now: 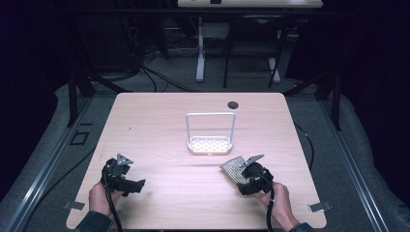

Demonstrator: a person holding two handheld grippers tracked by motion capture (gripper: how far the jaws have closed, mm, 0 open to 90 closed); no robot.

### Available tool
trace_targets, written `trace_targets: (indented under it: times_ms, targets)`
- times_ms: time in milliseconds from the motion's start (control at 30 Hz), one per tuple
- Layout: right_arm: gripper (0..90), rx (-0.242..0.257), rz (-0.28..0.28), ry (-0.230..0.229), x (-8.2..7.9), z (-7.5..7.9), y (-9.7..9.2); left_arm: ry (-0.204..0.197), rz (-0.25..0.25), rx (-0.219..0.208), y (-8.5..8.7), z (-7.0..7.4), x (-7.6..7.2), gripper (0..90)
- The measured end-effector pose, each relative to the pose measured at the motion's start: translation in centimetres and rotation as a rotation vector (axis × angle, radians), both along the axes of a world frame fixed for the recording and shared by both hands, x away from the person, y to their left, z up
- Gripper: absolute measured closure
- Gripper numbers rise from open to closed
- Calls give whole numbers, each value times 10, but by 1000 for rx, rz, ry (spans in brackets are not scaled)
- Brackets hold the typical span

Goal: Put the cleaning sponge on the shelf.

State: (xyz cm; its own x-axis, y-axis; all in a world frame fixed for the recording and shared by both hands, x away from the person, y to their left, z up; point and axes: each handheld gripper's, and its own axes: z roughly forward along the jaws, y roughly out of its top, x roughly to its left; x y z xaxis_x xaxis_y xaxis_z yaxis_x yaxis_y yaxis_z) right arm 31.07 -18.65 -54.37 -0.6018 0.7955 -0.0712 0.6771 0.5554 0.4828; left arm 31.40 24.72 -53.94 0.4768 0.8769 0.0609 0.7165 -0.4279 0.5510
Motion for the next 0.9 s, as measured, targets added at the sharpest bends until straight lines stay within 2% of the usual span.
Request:
trace_targets:
  times_ms: [433,900]
  targets:
    - [358,-3,4,-56,-2,10,0,-4,-1,2,-1,0,0,59]
    - [377,17,4,-85,-1,20,4,-2,-2,9,-4,-1,2,58]
